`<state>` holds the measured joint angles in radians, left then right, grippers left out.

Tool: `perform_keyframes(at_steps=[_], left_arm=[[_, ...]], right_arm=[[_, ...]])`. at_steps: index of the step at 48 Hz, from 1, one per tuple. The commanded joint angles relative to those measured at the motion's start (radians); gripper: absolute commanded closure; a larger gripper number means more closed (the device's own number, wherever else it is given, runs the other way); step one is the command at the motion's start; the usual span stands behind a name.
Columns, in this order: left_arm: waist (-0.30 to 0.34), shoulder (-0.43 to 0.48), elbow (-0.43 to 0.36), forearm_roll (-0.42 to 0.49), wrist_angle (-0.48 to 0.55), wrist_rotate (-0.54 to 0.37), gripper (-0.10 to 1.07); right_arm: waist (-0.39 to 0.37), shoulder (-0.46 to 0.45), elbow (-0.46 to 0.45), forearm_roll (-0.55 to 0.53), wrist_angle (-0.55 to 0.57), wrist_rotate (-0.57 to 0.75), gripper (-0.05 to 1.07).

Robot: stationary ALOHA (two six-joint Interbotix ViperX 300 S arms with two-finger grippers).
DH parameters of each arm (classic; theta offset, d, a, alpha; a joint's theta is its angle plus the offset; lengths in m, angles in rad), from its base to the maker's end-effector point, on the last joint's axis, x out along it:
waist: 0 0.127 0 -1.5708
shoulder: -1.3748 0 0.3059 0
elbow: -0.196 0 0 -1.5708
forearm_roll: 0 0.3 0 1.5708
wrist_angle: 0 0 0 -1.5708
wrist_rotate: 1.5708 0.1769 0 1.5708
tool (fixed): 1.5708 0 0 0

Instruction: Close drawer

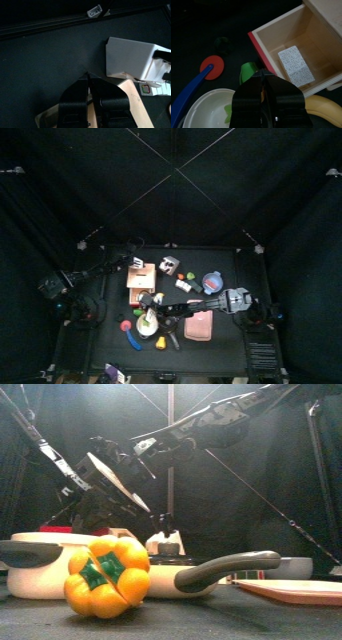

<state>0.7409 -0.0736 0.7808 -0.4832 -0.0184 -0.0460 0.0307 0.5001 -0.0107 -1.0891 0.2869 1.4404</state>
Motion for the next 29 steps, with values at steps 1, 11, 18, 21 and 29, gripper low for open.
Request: perform_keyframes(at_steps=[1, 11, 18, 21, 29], left_arm=[[-0.006, -0.005, -0.005, 0.002, 0.003, -0.002, 0.56], [-0.008, -0.005, -0.005, 0.002, 0.003, -0.002, 0.56], [-0.008, -0.005, -0.005, 0.002, 0.005, -0.002, 0.56], [-0.008, -0.005, -0.005, 0.002, 0.005, -0.002, 0.56], [-0.008, -0.006, -0.005, 0.002, 0.005, -0.002, 0.56]], right_arm=[[-0.021, -0.021, -0.037, 0.0, 0.015, 0.002, 0.65], [-0.037, -0.009, -0.069, -0.003, 0.026, 0.0, 0.65], [-0.054, -0.009, -0.077, -0.006, 0.031, 0.0, 0.65], [-0.061, -0.009, -0.078, -0.006, 0.035, -0.002, 0.65], [-0.078, -0.009, -0.078, -0.006, 0.041, -0.002, 0.65]])
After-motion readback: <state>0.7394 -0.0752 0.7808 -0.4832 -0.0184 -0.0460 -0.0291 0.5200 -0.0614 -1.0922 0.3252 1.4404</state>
